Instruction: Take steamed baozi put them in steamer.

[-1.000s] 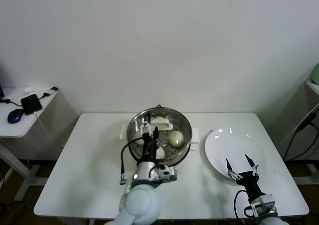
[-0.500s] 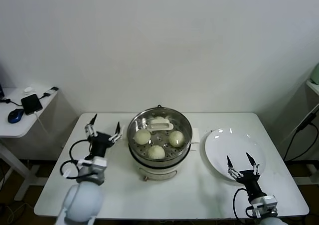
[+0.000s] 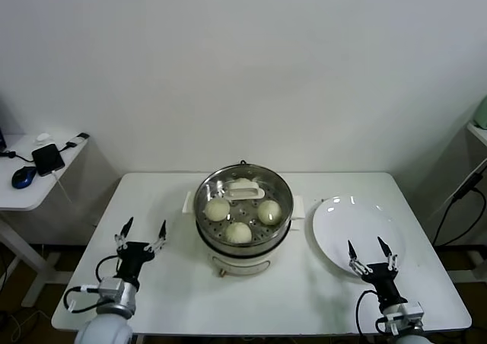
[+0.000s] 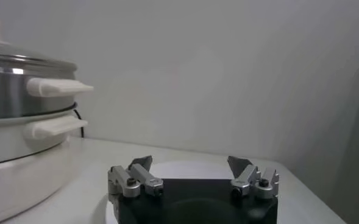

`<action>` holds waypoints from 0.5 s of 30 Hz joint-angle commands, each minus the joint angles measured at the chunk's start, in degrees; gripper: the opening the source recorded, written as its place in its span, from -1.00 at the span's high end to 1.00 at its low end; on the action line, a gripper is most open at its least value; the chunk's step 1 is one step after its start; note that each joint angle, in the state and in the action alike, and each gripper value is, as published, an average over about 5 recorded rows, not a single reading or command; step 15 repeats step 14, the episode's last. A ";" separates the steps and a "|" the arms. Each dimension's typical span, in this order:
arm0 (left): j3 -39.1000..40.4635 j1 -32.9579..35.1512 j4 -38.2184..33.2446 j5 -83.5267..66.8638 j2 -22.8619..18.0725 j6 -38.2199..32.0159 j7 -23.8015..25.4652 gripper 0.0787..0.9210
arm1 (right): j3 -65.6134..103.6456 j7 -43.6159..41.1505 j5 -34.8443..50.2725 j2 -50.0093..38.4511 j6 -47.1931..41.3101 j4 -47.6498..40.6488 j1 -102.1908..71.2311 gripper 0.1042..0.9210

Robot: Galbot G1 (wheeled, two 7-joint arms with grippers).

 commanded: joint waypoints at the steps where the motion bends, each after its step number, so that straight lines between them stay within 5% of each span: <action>1: -2.67 3.07 3.95 -8.16 0.09 -6.58 0.85 -0.77 | -0.23 0.15 0.60 -0.07 0.35 -0.33 -0.03 -0.76; 15: -2.43 3.84 3.37 -6.61 0.07 -7.48 1.18 -0.77 | -0.30 0.30 0.45 0.14 0.38 0.23 -0.09 -0.76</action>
